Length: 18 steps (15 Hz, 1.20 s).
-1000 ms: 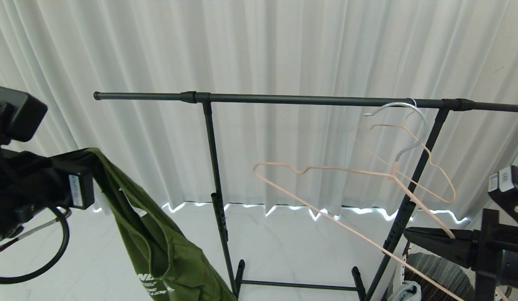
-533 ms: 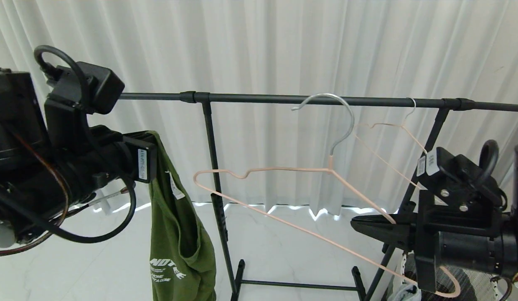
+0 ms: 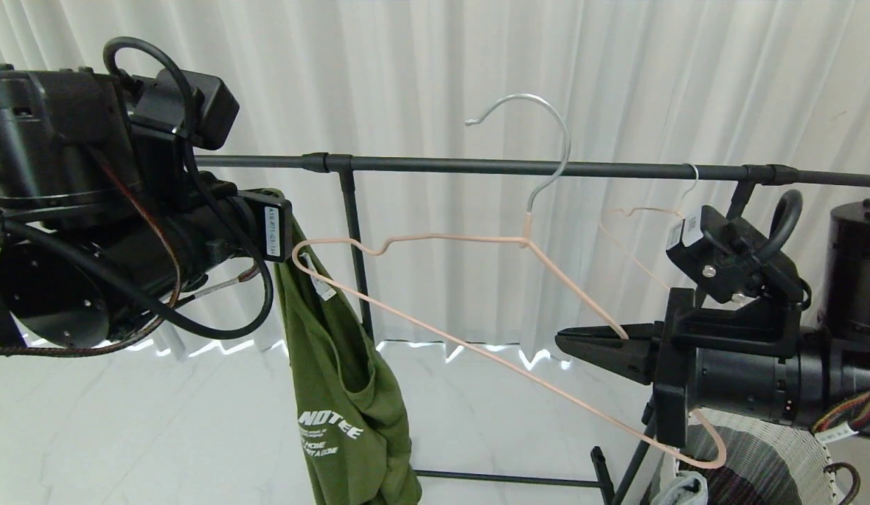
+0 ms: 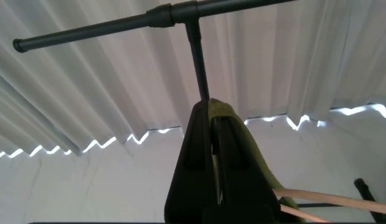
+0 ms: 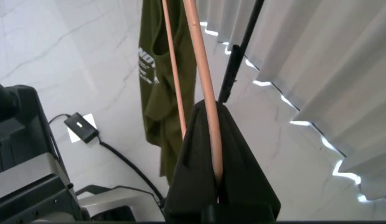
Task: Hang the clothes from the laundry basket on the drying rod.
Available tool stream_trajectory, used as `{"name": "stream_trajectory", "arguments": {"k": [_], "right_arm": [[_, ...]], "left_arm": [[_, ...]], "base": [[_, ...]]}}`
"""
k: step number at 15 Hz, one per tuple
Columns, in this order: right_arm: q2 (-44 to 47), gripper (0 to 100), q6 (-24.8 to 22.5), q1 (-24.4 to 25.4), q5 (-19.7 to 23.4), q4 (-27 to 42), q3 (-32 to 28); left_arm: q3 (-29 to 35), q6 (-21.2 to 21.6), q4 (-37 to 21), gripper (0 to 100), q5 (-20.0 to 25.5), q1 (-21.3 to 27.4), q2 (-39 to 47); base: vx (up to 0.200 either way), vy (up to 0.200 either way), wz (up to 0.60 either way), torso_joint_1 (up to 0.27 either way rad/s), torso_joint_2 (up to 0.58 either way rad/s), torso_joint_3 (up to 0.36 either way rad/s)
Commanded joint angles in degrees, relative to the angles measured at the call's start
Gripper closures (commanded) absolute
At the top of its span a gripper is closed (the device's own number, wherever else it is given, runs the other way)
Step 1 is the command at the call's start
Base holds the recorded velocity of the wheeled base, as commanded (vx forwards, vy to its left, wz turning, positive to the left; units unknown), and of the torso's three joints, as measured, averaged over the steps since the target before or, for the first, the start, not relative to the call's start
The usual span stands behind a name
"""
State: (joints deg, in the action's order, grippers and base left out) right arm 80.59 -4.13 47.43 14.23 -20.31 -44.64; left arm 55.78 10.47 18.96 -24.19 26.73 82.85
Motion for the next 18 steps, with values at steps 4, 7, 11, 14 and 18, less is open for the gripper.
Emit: {"name": "stream_trajectory", "arguments": {"k": [4,7,11,14,18], "right_arm": [[2.46,100,2.2,0.2,-0.08,-0.17,-4.23],[5.28,100,4.31,0.12,-0.34,-3.25,-5.54],[8.97,100,4.4,0.2,-2.45,-5.44,-5.54],[9.23,100,4.92,0.99,-2.54,-5.27,-5.37],[11.69,100,8.7,1.17,-7.9,-4.92,-8.09]], "left_arm": [[0.73,-0.36,0.03,100,-0.07,-0.02,0.21],[0.2,-0.63,0.03,100,-0.16,-0.02,-0.23],[-0.59,-1.77,0.03,100,-0.25,-0.02,-1.02],[-0.59,-1.86,0.03,100,-0.34,-0.02,-0.58],[-0.59,-1.86,0.03,100,-2.44,-0.1,-0.23]], "base": [[0.0,0.0,0.0,0.0,0.0,0.0],[0.0,0.0,0.0,0.0,0.0,0.0],[0.0,0.0,0.0,0.0,0.0,0.0],[0.0,0.0,0.0,0.0,0.0,0.0],[0.0,0.0,0.0,0.0,0.0,0.0]]}}
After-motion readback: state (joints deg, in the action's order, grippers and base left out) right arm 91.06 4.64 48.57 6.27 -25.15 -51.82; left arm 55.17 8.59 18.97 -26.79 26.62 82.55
